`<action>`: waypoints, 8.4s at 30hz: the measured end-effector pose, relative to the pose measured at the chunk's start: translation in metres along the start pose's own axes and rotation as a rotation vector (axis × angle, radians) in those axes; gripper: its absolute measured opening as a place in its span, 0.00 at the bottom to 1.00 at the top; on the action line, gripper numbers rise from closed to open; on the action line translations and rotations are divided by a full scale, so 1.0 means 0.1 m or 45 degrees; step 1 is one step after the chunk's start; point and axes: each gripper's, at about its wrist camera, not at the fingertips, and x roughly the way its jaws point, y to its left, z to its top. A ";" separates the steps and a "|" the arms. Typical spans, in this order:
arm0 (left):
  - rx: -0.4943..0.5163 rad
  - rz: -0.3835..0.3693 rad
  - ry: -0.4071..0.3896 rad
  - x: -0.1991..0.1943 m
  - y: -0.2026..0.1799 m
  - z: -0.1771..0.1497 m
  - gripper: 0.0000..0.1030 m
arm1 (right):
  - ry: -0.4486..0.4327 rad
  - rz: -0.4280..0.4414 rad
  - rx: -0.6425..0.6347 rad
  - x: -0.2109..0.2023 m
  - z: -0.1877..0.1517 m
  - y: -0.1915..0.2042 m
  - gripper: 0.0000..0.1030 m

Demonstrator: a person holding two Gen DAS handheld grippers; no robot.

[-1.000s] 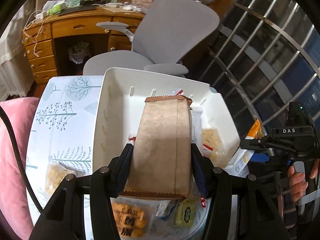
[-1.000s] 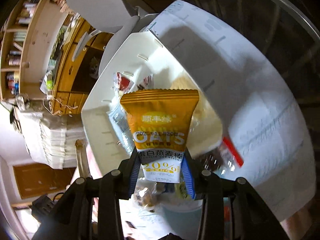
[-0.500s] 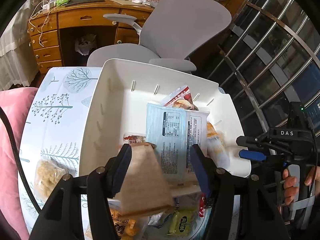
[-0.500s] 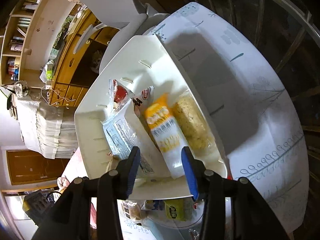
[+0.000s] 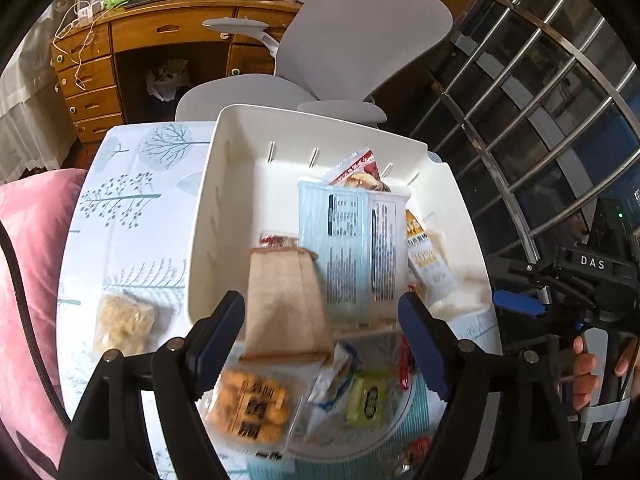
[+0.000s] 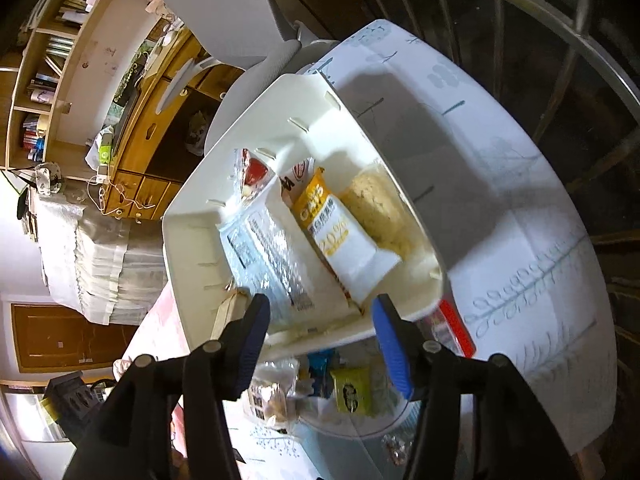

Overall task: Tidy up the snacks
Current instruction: 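Move the left tool to the orange puffed-snack bag while the right tool reaches the red round snack, then grasp the orange puffed-snack bag with the left tool while the right tool grasps the red round snack, then carry both snacks into the white tray and open both tools, then withdraw both tools from the tray back over the remaining snacks, then grasp the red-edged chocolate packet with the right tool while the left tool grasps the yellow-green pack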

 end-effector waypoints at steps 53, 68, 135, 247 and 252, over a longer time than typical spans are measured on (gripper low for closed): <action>0.226 0.123 0.579 0.48 0.33 -0.98 0.93 | -0.385 -0.542 -0.436 0.28 -2.51 -0.71 0.71; 0.206 0.309 0.639 1.04 0.24 -0.83 0.94 | -0.283 -0.510 -0.790 0.52 -2.29 -0.58 0.71; 0.304 0.174 0.509 -0.79 0.36 -0.15 0.71 | -0.466 -0.378 -0.710 -0.03 -2.01 0.42 0.55; -0.215 0.223 0.234 -0.59 -0.86 -1.35 0.84 | -0.305 -0.258 -1.252 -0.67 -1.83 -0.48 0.63; -0.252 0.210 0.233 -0.35 -1.00 -1.30 0.86 | -0.283 -0.238 -1.349 -0.58 -1.58 -0.59 0.64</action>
